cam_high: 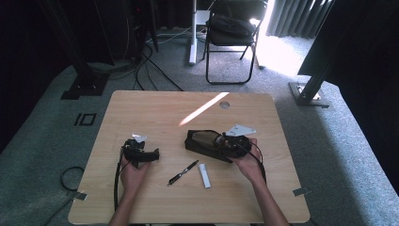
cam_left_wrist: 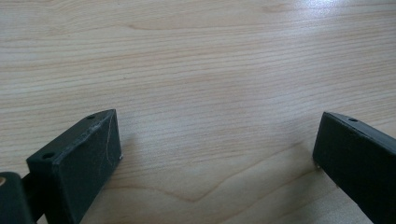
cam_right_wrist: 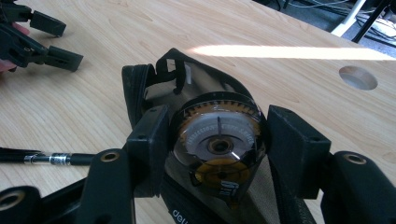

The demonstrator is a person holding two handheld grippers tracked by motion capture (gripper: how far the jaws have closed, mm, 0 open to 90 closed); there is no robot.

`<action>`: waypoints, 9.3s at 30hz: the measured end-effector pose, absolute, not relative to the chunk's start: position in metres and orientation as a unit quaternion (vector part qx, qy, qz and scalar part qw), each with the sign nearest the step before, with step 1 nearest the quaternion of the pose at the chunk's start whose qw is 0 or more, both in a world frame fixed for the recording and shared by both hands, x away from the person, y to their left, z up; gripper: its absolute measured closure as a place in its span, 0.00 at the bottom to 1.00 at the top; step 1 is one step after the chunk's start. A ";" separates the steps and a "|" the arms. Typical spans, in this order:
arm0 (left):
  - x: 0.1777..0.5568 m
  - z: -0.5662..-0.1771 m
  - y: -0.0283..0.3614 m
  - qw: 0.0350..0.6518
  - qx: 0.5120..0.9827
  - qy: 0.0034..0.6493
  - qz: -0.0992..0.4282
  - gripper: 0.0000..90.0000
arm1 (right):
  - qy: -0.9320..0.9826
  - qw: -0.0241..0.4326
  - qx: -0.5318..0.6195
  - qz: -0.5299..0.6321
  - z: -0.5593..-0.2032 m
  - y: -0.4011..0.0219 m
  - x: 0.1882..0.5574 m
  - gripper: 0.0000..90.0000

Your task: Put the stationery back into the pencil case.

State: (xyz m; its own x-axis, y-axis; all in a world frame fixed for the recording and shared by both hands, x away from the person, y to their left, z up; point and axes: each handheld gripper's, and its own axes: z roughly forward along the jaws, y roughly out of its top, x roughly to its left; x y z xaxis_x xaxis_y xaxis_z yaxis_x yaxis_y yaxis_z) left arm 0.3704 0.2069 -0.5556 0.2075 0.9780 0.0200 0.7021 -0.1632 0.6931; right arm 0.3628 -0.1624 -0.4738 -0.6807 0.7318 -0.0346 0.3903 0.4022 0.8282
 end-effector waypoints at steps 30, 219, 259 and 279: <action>0.370 -0.556 0.207 0.285 0.723 0.581 0.242 0.01 | 0.831 0.175 0.344 0.402 -0.488 -0.145 0.371 0.45; 0.370 -0.556 0.207 0.285 0.723 0.581 0.243 0.01 | 0.886 0.117 0.281 0.350 -0.545 -0.129 0.294 0.79; 0.371 -0.556 0.207 0.284 0.722 0.582 0.243 0.01 | 0.875 0.142 0.257 0.385 -0.512 -0.129 0.281 0.79; 0.371 -0.556 0.207 0.284 0.722 0.582 0.243 0.01 | 0.868 0.155 0.255 0.397 -0.497 -0.135 0.282 0.79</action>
State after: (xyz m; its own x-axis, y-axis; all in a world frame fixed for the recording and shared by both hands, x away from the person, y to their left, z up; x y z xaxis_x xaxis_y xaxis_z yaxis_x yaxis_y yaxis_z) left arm 0.3705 0.2067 -0.5556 0.2049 0.9786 0.0205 0.7024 -0.1616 0.6932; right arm 0.2816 -0.1346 -0.4974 -0.8217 0.5662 -0.0657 0.3203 0.5541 0.7683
